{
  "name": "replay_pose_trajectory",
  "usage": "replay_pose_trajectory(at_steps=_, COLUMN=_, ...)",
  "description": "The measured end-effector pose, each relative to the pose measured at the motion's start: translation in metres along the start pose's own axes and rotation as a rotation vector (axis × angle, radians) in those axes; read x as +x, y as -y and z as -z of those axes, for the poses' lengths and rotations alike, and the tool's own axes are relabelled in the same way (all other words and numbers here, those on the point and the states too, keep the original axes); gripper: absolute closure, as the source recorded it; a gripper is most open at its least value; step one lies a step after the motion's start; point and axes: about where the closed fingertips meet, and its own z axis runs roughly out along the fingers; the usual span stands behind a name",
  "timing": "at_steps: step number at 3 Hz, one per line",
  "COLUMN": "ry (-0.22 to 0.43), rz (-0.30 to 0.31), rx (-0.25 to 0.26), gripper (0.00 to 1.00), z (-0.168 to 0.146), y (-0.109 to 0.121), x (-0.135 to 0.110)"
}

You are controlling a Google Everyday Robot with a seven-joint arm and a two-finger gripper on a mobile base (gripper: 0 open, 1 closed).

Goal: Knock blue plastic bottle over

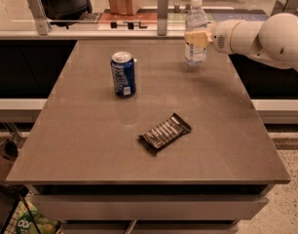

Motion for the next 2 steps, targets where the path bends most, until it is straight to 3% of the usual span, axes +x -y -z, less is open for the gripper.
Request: replay_pose_trajectory(at_steps=2, ry=-0.156, rz=0.158, rx=-0.063, gripper=1.0, z=0.0192, y=0.0137, x=-0.012)
